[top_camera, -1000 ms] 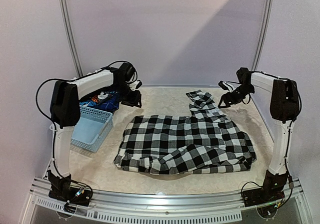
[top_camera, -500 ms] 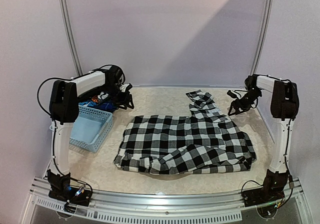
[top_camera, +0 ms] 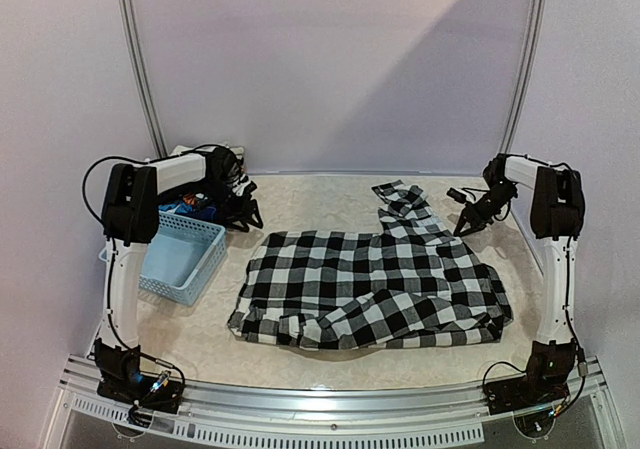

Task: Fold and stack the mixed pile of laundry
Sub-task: Pick up the 1/3-folded shirt from the center of the board.

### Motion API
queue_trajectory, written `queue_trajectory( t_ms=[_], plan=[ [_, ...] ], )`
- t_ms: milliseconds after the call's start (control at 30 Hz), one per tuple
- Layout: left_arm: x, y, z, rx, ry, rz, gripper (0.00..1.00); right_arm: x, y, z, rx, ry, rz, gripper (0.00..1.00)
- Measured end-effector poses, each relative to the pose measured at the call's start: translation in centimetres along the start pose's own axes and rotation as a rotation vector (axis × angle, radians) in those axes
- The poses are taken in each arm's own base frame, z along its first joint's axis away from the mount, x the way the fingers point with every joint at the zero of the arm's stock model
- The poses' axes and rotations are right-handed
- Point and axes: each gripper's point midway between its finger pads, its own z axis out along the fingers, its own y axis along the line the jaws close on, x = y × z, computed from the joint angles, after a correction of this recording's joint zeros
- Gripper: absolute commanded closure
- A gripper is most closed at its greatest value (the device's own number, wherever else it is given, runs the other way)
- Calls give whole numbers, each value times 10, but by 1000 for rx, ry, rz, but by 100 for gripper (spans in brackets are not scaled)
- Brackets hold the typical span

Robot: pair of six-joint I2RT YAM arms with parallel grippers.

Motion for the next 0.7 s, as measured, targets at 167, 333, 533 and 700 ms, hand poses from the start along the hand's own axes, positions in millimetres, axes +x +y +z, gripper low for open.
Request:
queue_trajectory(
  t_ms=[167, 333, 533, 700],
  plan=[
    [0, 1, 0, -3, -1, 6, 48, 4, -2, -1, -3, 9, 14, 100],
    [0, 1, 3, -2, 2, 12, 48, 0, -9, -4, 17, -13, 25, 100],
    [-3, -3, 5, 23, 0, 28, 47, -7, -12, -8, 22, -43, 35, 66],
    [-12, -18, 13, 77, -7, 58, 49, -9, -4, -9, -17, -58, 39, 43]
  ],
)
